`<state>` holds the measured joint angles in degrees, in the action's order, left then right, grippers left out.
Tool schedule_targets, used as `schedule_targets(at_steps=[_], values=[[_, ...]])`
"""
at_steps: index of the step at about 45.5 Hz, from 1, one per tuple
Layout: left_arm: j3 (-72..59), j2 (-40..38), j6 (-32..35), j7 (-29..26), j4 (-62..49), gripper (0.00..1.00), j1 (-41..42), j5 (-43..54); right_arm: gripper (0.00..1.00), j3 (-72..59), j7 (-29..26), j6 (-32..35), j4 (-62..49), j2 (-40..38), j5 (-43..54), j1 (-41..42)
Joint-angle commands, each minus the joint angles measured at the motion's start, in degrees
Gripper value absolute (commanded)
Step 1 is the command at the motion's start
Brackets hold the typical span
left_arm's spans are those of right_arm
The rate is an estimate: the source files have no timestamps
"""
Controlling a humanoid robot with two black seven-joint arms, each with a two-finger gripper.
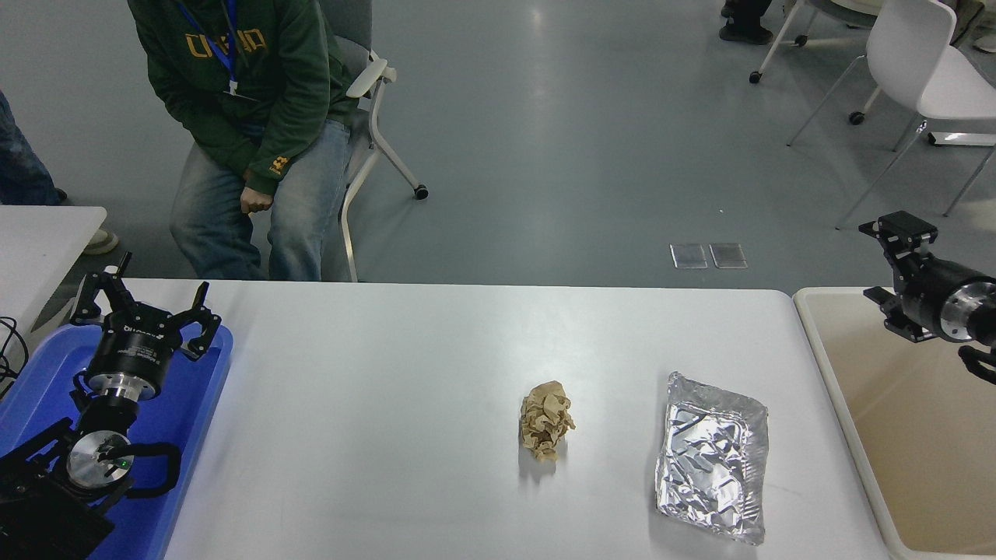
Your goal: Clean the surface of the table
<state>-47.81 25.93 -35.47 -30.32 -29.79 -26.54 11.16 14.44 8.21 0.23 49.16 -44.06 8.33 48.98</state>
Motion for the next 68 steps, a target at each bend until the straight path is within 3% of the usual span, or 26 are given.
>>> schedule_targets(at_steps=[1,19,30,44,68], values=[[0.0,0.0,0.0,0.0,0.0,1.00,0.0,0.0,1.00,9.2,1.0,0.1,2.5,3.3,-6.6,-4.9],[0.0,0.0,0.0,0.0,0.0,1.00,0.0,0.0,1.00,17.7,4.3,-0.1,7.1,11.1,-8.9,-12.0],[0.0,0.0,0.0,0.0,0.0,1.00,0.0,0.0,1.00,19.8,5.4,-0.1,7.1,16.2,-16.8,-12.3],[0.0,0.0,0.0,0.0,0.0,1.00,0.0,0.0,1.00,24.1,5.8,-0.3,6.8,21.8,-17.4,-13.0],[0.0,0.0,0.0,0.0,0.0,1.00,0.0,0.0,1.00,26.3,6.7,-0.3,5.3,24.2,-17.2,-14.1]])
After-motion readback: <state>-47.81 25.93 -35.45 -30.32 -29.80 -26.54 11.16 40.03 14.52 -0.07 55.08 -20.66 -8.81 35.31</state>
